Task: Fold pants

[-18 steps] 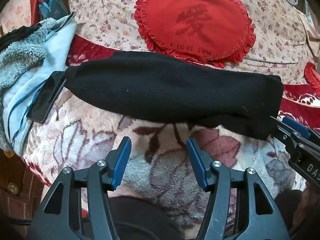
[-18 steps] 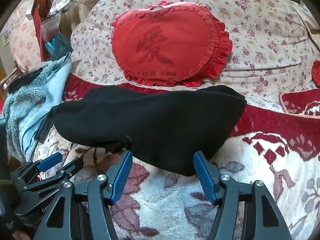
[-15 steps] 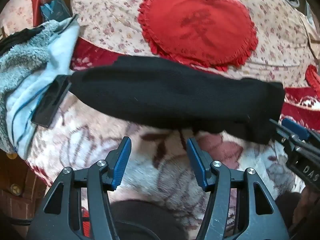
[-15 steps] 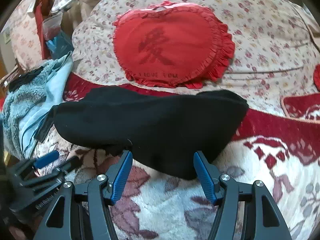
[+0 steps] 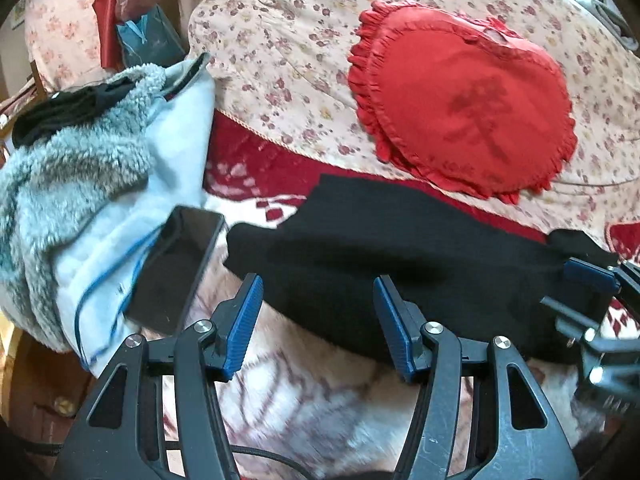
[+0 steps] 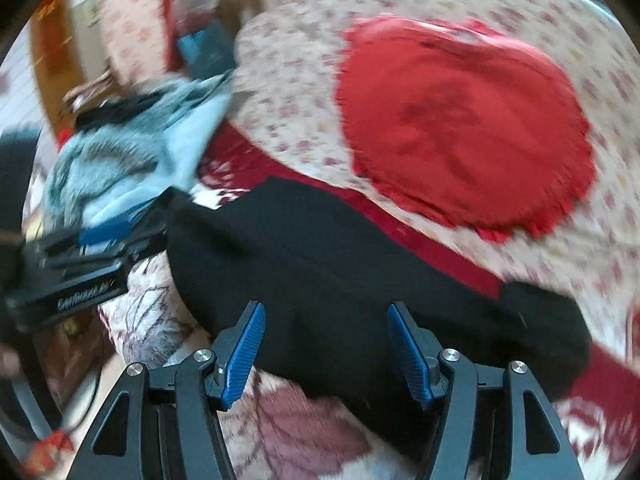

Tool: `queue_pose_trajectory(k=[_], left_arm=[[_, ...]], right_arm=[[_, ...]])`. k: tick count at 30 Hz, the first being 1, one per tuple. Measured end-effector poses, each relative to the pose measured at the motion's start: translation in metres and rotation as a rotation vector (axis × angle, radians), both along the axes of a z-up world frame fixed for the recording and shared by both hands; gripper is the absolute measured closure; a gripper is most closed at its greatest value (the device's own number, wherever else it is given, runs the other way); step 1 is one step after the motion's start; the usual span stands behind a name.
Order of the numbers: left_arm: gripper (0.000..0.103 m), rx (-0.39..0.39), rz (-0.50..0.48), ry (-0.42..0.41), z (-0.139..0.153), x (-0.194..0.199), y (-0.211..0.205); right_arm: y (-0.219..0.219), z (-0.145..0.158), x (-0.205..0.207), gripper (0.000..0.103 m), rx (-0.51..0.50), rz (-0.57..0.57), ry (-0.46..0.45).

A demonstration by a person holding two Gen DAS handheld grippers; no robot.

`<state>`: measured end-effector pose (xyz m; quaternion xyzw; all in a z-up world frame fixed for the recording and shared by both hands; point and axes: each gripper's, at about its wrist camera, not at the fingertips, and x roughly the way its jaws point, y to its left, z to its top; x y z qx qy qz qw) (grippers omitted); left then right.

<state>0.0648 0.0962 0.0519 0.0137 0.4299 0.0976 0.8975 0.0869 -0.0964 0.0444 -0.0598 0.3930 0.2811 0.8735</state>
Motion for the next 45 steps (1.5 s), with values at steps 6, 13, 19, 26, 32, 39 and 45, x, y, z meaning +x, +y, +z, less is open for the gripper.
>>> queue_pose_trajectory(k=[6,13,19,26,32,39,45], left_arm=[[0.046,-0.043,0.014,0.034,-0.010,0.023,0.019],[0.046,-0.063,0.038,0.028,-0.009,0.027,0.032],[0.046,-0.087,0.048,-0.024,0.008,0.010,0.036],[0.046,-0.104,0.038,-0.014,0.004,-0.012,0.030],[0.046,-0.092,0.039,0.082,-0.035,-0.021,0.018],[0.046,-0.090,0.057,0.149,-0.071,-0.023,0.018],[0.045,-0.080,0.049,0.130,-0.071,-0.021,0.016]], right_arm=[[0.046,-0.012,0.026,0.042,-0.046,0.202,0.001],[0.073,-0.042,0.054,0.065,-0.055,0.304,0.112],[0.073,-0.025,0.009,0.095,0.004,0.367,0.040],[0.081,-0.034,-0.046,0.097,0.071,0.433,0.131],[0.090,-0.060,-0.058,0.093,0.070,0.383,0.214],[0.011,-0.015,-0.055,0.068,0.179,0.170,0.142],[-0.093,0.008,-0.006,0.065,0.145,-0.230,0.085]])
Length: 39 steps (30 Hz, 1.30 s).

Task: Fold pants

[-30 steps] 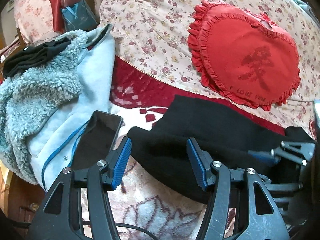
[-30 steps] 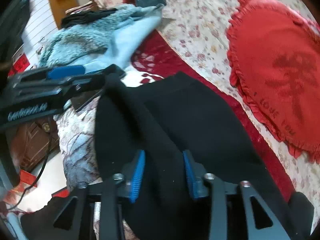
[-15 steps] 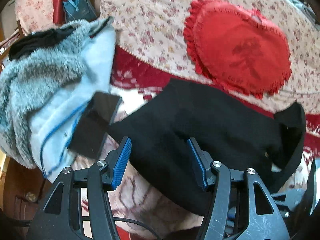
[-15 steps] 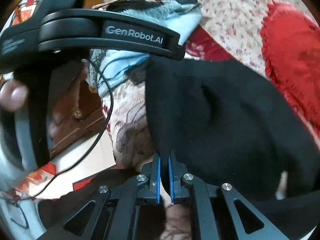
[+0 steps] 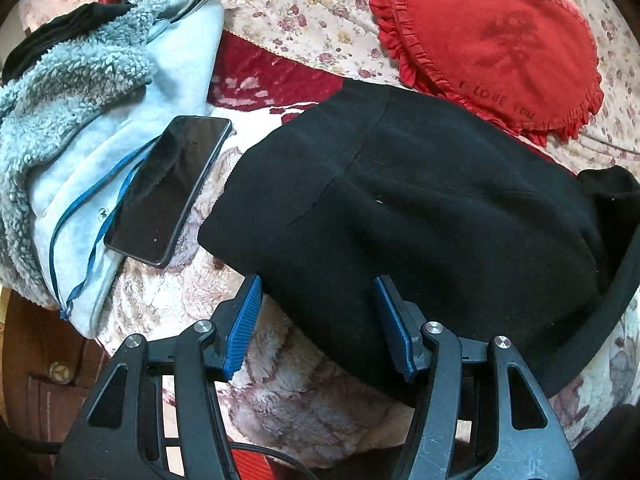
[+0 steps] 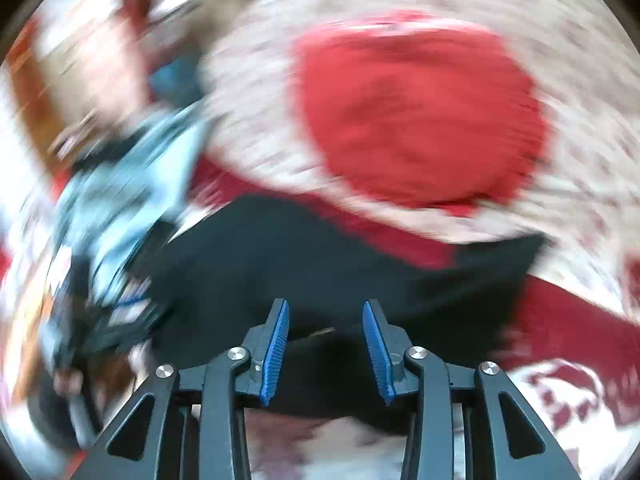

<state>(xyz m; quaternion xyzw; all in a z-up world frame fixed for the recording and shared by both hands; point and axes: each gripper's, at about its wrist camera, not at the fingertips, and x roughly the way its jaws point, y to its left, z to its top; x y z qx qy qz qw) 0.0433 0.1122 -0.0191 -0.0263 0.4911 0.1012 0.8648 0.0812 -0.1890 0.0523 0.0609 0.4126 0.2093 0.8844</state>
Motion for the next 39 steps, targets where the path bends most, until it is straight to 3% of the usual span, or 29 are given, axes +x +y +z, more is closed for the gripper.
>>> queue_pose_trajectory(k=[4,7,11,13,17,19,22,25,30,34,36,39], left_arm=[[0.045,-0.008,0.002,0.002,-0.001,0.001,0.001],[0.045,-0.004,0.003,0.000,-0.002,0.003,0.001],[0.045,-0.008,0.009,0.004,-0.003,0.003,0.001],[0.045,-0.013,0.008,0.004,-0.003,0.004,0.002],[0.045,-0.021,0.007,0.002,-0.004,0.003,0.002],[0.045,-0.015,0.006,0.003,-0.004,0.003,0.001],[0.045,-0.009,0.006,0.001,-0.003,0.003,0.000],[0.045,-0.009,0.009,0.000,-0.003,0.004,0.000],[0.045,-0.017,0.005,0.000,-0.002,0.004,0.003],[0.045,-0.029,-0.001,-0.001,-0.003,0.004,0.005],[0.045,-0.025,-0.002,-0.001,-0.003,0.005,0.004],[0.045,-0.025,0.000,-0.002,-0.003,0.005,0.004]], right_arm=[[-0.058,-0.012,0.034,0.064,0.061,-0.209,0.100],[-0.062,-0.011,0.044,0.064,0.074,-0.204,0.108],[-0.049,-0.019,0.055,0.064,-0.003,-0.178,0.132],[-0.056,-0.028,0.061,0.064,-0.016,-0.205,0.162],[-0.072,-0.047,0.060,0.064,-0.140,-0.294,0.217],[-0.083,-0.053,0.059,0.064,-0.084,-0.299,0.235],[-0.095,-0.039,0.057,0.063,0.002,-0.313,0.184],[-0.083,-0.028,0.064,0.061,-0.009,-0.275,0.167],[-0.068,-0.051,0.088,0.061,-0.070,-0.263,0.263],[-0.085,-0.066,0.076,0.061,-0.111,-0.315,0.296],[-0.097,-0.070,0.069,0.061,-0.070,-0.329,0.312],[-0.103,-0.055,0.065,0.061,-0.006,-0.329,0.259]])
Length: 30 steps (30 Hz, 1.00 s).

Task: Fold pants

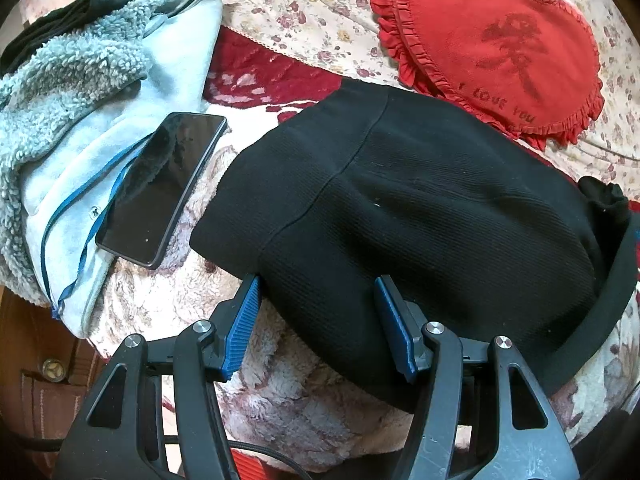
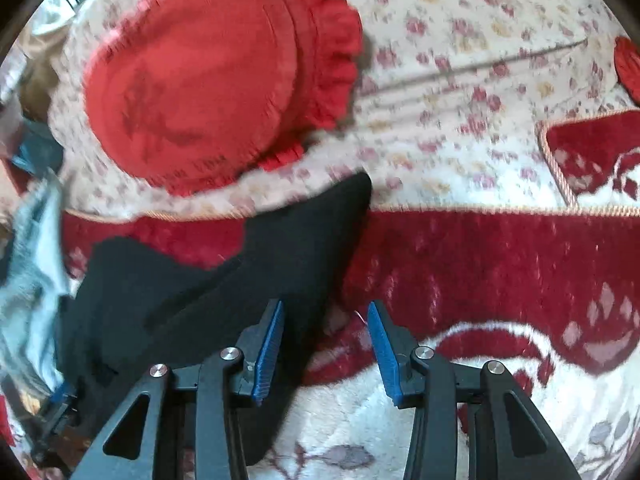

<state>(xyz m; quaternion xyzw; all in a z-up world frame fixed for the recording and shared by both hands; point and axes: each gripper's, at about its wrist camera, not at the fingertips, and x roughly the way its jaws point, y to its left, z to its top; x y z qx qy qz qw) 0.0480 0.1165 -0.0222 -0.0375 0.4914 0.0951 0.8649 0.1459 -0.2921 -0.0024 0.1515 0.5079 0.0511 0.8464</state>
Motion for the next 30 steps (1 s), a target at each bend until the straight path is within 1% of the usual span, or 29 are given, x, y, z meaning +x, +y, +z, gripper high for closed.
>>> queue_pose_trajectory(k=[1,3,4,5,7,8,10,11,12,13,15,17,19,22,24,25,26,27,28,30], left_arm=[[0.045,0.001,0.000,0.000,0.000,0.000,0.000],[0.045,0.001,0.001,0.001,0.000,0.000,0.000],[0.045,0.000,0.001,0.001,0.000,0.000,0.000],[0.045,-0.002,0.001,0.002,0.000,0.000,0.000],[0.045,-0.007,0.002,0.001,-0.001,0.000,0.000],[0.045,-0.009,0.002,0.001,-0.001,0.000,-0.001],[0.045,-0.008,0.000,0.002,-0.001,0.000,-0.001],[0.045,-0.007,0.000,0.002,-0.001,0.000,-0.001],[0.045,-0.007,0.001,0.002,-0.001,0.000,-0.001],[0.045,-0.009,0.001,0.002,-0.002,0.001,-0.001],[0.045,-0.008,0.003,0.002,-0.001,0.001,-0.001],[0.045,-0.006,0.003,0.004,-0.001,0.000,-0.001],[0.045,-0.014,0.008,0.004,-0.001,-0.001,0.000],[0.045,-0.032,0.008,0.005,-0.001,-0.005,0.000],[0.045,-0.039,0.011,0.004,-0.001,-0.007,-0.003],[0.045,-0.040,0.010,0.003,-0.001,-0.009,-0.004],[0.045,-0.042,0.010,0.003,-0.001,-0.010,-0.005],[0.045,-0.042,0.006,0.002,-0.001,-0.011,-0.007],[0.045,-0.042,0.003,0.002,0.000,-0.013,-0.008],[0.045,-0.041,-0.004,0.003,0.001,-0.016,-0.010]], right_arm=[[0.003,0.008,0.002,0.061,0.006,0.008,-0.021],[0.012,0.017,0.010,0.060,-0.001,0.034,-0.031],[0.018,0.018,0.016,0.060,-0.020,0.049,-0.023],[0.025,0.015,0.023,0.059,-0.063,0.061,0.005],[0.028,0.002,0.035,0.059,-0.111,0.048,0.053],[0.024,-0.008,0.040,0.059,-0.093,0.029,0.074],[0.007,-0.026,0.049,0.060,0.049,-0.021,0.105],[-0.002,-0.032,0.051,0.063,0.126,-0.043,0.106],[-0.008,-0.034,0.049,0.071,0.167,-0.059,0.089],[-0.011,-0.033,0.046,0.076,0.182,-0.062,0.070],[-0.009,-0.022,0.034,0.084,0.177,-0.028,0.004],[-0.006,-0.004,0.019,0.086,0.151,0.003,-0.064],[-0.008,0.018,-0.001,0.086,0.140,0.009,-0.130],[-0.024,0.058,-0.048,0.087,0.122,-0.009,-0.248],[-0.037,0.073,-0.081,0.087,0.129,-0.020,-0.304],[-0.042,0.075,-0.097,0.087,0.123,-0.020,-0.309],[-0.047,0.072,-0.110,0.087,0.119,-0.019,-0.294],[-0.053,0.063,-0.124,0.086,0.115,-0.012,-0.247],[-0.056,0.050,-0.133,0.086,0.099,-0.004,-0.183],[-0.067,0.024,-0.151,0.086,0.030,-0.010,-0.064]])
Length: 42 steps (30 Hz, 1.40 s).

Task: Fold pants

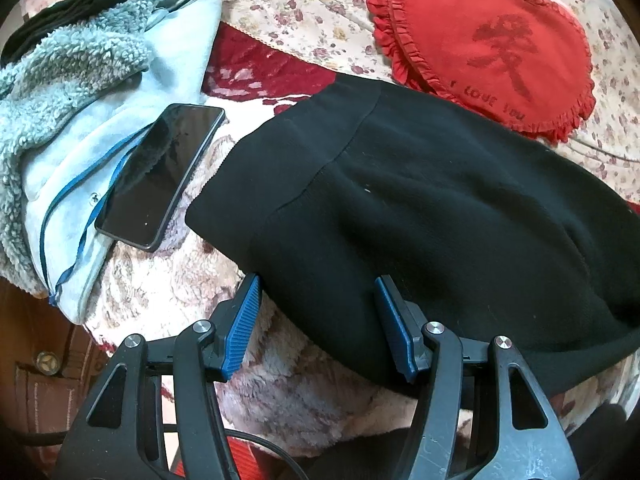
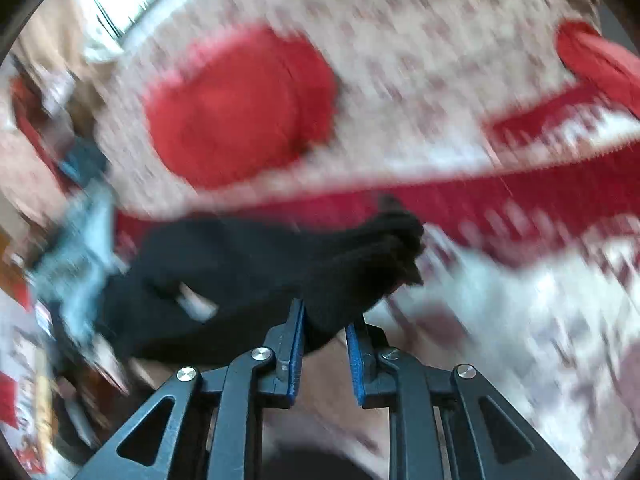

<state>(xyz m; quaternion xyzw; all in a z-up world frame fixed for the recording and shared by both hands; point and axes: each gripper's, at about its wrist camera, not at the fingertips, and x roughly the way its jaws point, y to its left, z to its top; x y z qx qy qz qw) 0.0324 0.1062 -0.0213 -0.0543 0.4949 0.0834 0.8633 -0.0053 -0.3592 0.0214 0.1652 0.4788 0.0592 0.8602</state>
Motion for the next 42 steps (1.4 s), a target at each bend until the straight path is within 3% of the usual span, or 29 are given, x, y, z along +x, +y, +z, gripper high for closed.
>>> queue_pose_trajectory(k=[2,4,6,8,14,20,24,27,29,30,31,37,42], left_arm=[[0.045,0.003,-0.004,-0.004,0.004,-0.004,-0.003],[0.045,-0.004,-0.009,-0.013,0.011,-0.008,-0.007],[0.045,-0.012,-0.022,-0.035,0.020,-0.013,-0.013],[0.045,-0.008,-0.045,-0.059,0.030,-0.017,-0.022],[0.045,0.003,-0.172,-0.071,0.044,-0.019,-0.068],[0.045,0.022,-0.267,-0.037,0.035,-0.014,-0.108],[0.045,0.030,-0.298,-0.015,0.030,-0.006,-0.121],[0.045,0.041,-0.310,-0.012,0.028,-0.003,-0.123],[0.045,0.033,-0.303,-0.004,0.026,0.001,-0.121],[0.045,0.026,-0.296,0.005,0.024,0.004,-0.118],[0.045,0.014,-0.286,0.014,0.022,0.007,-0.115],[0.045,-0.022,-0.245,0.019,0.020,0.012,-0.104],[0.045,-0.011,-0.246,0.035,0.014,0.011,-0.104]], right_arm=[[-0.016,-0.012,-0.015,0.084,0.002,-0.045,0.037],[-0.027,-0.008,-0.024,0.072,0.024,-0.100,0.003],[-0.027,0.008,-0.022,0.069,-0.008,-0.123,-0.061],[-0.018,0.023,-0.013,0.064,-0.029,-0.090,-0.115],[0.032,0.035,0.035,0.059,-0.107,0.071,-0.150],[0.061,-0.018,0.103,0.057,-0.229,0.260,-0.065],[0.073,-0.046,0.144,0.056,-0.180,0.386,-0.026],[0.084,-0.063,0.156,0.056,-0.215,0.460,0.007],[0.088,-0.061,0.153,0.065,-0.240,0.493,-0.025],[0.089,-0.058,0.149,0.085,-0.256,0.512,-0.049],[0.091,-0.055,0.147,0.094,-0.282,0.519,-0.073],[0.095,-0.029,0.158,0.099,-0.410,0.475,-0.195],[0.102,-0.036,0.199,0.098,-0.423,0.376,-0.176]])
